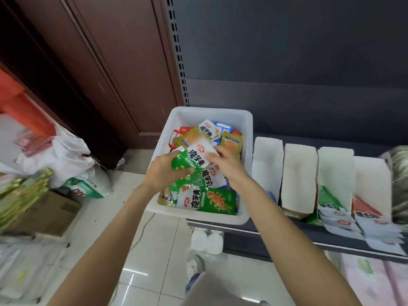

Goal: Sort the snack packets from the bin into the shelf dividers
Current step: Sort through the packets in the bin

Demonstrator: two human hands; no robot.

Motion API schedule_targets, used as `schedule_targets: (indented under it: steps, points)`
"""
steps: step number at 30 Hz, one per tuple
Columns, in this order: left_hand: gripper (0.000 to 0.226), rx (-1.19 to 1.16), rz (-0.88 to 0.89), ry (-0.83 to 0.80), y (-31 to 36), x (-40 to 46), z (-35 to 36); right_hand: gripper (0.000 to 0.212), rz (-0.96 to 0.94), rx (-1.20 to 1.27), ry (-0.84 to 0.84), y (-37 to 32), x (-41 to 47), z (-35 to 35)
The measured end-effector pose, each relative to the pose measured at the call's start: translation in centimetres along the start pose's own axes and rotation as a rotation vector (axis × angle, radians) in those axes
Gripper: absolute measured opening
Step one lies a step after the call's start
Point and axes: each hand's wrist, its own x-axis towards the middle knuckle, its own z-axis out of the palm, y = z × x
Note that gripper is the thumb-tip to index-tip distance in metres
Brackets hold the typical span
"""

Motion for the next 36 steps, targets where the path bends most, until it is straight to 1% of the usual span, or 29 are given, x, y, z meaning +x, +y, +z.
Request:
schedule_targets:
  steps: [1,3,4,6,8,9,10,12,14,16,18,21,23,25,27,30,32,34,36]
  points:
    - [0.034,-0.136,0.037,-0.043,0.6,0.1,-0.2,0.018,0.017,0.119,0.012,-0.5,-1.0,-1.0]
    - [0.047,-0.282,0.081,-0.11,2.6,0.1,0.0,0.014,0.013,0.266,0.071,-1.0,-2.9,-3.3]
    - [0.05,-0.32,0.089,-0.14,3.9,0.1,0.4,0.012,-0.012,0.257,0.12,-1.1,-3.8,-4.6]
    - [0.04,-0.405,0.146,-0.23,6.7,-0.3,1.6,0.009,-0.103,0.169,0.232,-0.7,-5.5,-7.4]
    - [0.033,-0.451,0.233,-0.309,9.1,-0.1,3.6,0.009,-0.206,0.127,0.309,-0.4,-7.5,-10.3]
    - [0.03,-0.427,0.281,-0.305,10.2,-0.1,4.6,0.013,-0.252,0.119,0.341,-0.4,-8.6,-11.7]
    - [0.024,-0.375,0.332,-0.265,11.5,-0.1,5.7,0.016,-0.291,0.107,0.379,-0.2,-9.8,-13.1]
    - [0.017,-0.236,0.455,-0.102,14.2,-0.1,8.0,0.017,-0.361,0.078,0.469,0.1,-12.3,-15.7]
    - [0.021,-0.202,0.568,0.004,17.1,-0.4,10.2,0.016,-0.435,0.036,0.544,0.7,-14.8,-17.9]
    - [0.019,-0.2,0.669,0.072,19.7,-0.6,12.3,0.015,-0.488,-0.053,0.595,1.4,-17.0,-19.8]
    - [0.014,-0.202,0.714,0.077,21.7,-0.6,14.0,0.02,-0.516,-0.128,0.637,2.3,-18.7,-21.2]
    - [0.013,-0.17,0.766,-0.003,23.3,-0.8,16.0,0.023,-0.516,-0.114,0.692,4.3,-20.0,-22.6]
    - [0.013,-0.068,0.796,-0.031,23.4,-0.8,17.2,0.023,-0.485,-0.078,0.702,5.9,-20.0,-23.2]
    - [0.013,0.048,0.827,-0.019,22.9,-0.8,18.3,0.027,-0.457,-0.101,0.687,7.5,-19.6,-23.5]
    - [0.015,0.136,0.826,-0.019,22.3,-0.8,19.0,0.029,-0.433,-0.211,0.645,9.0,-18.9,-23.5]
    - [0.019,0.232,0.843,-0.066,21.5,-0.7,19.5,0.028,-0.394,-0.502,0.616,10.3,-17.6,-23.6]
    - [0.023,0.276,0.852,-0.134,21.2,-0.8,19.4,0.022,-0.381,-0.703,0.606,10.8,-16.6,-23.7]
    - [0.026,0.315,0.853,-0.21,20.8,-0.9,19.3,0.018,-0.379,-0.902,0.542,11.2,-15.8,-23.5]
    - [0.029,0.371,0.835,-0.292,20.5,-1.1,18.7,0.018,-0.341,-1.052,0.475,11.3,-15.4,-23.2]
